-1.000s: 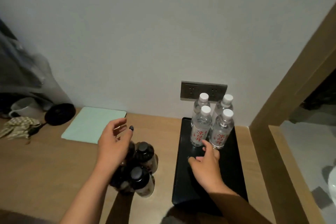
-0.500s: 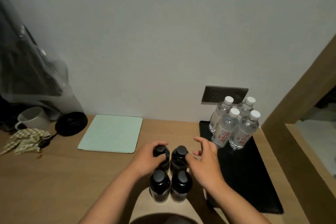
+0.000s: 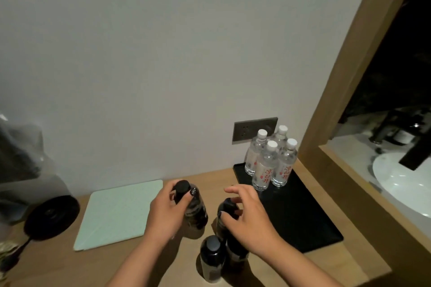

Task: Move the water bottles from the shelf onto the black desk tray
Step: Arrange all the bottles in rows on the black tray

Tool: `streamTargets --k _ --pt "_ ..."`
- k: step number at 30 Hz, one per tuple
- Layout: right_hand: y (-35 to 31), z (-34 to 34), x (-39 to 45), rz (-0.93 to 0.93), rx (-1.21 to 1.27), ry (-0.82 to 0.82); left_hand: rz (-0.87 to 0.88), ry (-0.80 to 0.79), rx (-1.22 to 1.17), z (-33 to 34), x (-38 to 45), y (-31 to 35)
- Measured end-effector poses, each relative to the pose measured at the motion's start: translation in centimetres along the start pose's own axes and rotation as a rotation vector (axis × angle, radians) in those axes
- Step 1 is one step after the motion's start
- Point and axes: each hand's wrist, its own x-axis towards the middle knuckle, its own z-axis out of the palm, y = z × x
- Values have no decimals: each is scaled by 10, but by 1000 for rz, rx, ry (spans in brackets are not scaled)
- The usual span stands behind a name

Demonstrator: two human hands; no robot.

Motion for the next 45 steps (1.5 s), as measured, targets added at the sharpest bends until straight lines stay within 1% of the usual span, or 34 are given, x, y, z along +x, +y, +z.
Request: streamTargets --k 2,4,9,11,16,20,22,26,28,31,35,37,40,42,45 --pt "-7 1 3 -53 -56 -1 17 6 -61 -12 5 17" --pt "-14 2 5 -102 -93 15 15 -5 -171 -23 12 34" --pt "-23 -2 6 -192 -134 96 27 -103 -416 -34 10 73" --pt "-21 -11 7 -195 -170 104 35 -141 -407 -30 8 83" --pt "-8 -35 6 -159 -193 50 -29 -181 -424 -7 6 91" --pt "11 -60 12 -145 -290 -8 -53 -239 -388 23 6 96" --pt "27 -74 14 -104 -249 9 -33 -300 -356 37 9 101" --pt "62 -94 17 -4 -46 76 -52 -518 -302 63 23 104" --pt "80 -100 23 65 48 127 -55 -563 -159 76 31 94" --pt "113 -104 41 161 58 188 -71 -606 158 94 40 66" --pt "150 -99 66 249 18 184 -187 -792 426 106 41 28" --pt "164 -92 75 271 -13 165 -191 -791 485 111 39 15" --pt "184 -80 85 295 -19 157 -204 -680 494 116 37 3" --pt "193 -74 90 337 33 169 -181 -651 522 118 38 0" --pt "204 -71 96 388 98 144 -195 -632 463 120 39 -3"
